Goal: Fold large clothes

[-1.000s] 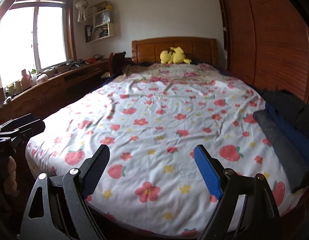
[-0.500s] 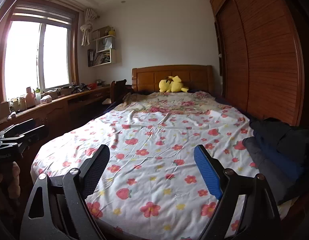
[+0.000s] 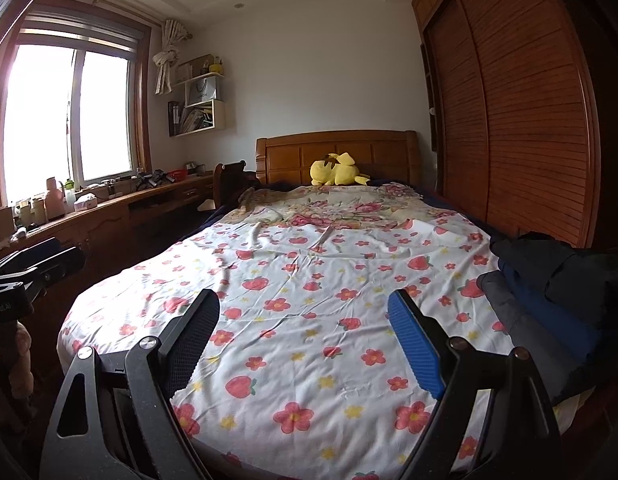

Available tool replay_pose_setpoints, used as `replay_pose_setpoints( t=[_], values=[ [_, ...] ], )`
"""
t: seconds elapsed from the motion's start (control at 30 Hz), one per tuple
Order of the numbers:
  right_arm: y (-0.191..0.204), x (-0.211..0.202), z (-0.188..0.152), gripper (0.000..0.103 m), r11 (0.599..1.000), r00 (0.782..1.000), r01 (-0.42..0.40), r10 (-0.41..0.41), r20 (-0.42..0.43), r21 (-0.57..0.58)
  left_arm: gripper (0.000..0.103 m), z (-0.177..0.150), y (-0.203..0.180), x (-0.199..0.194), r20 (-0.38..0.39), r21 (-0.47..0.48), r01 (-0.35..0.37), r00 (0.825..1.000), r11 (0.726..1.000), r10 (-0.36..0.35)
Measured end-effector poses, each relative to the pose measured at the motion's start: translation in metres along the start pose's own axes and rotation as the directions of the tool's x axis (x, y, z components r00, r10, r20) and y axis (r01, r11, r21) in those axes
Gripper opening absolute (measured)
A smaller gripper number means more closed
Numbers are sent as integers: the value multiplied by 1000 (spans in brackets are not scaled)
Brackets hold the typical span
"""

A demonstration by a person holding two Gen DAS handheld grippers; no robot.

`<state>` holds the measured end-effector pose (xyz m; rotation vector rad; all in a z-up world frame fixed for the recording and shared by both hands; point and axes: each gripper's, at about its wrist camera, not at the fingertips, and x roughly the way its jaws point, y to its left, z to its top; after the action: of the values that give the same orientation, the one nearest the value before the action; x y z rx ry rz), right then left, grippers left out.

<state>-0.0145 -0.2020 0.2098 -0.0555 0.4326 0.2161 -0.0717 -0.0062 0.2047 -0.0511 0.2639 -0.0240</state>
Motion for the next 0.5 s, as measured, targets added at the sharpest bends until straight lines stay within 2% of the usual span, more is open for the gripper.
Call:
replay_pose_setpoints(
  t=[0.5],
  values=[
    [-2,0,-1,87,1000,1000,0,0,-2,1,102,1,-2,-1,-8,3,3,1000,1000,-3]
  ],
)
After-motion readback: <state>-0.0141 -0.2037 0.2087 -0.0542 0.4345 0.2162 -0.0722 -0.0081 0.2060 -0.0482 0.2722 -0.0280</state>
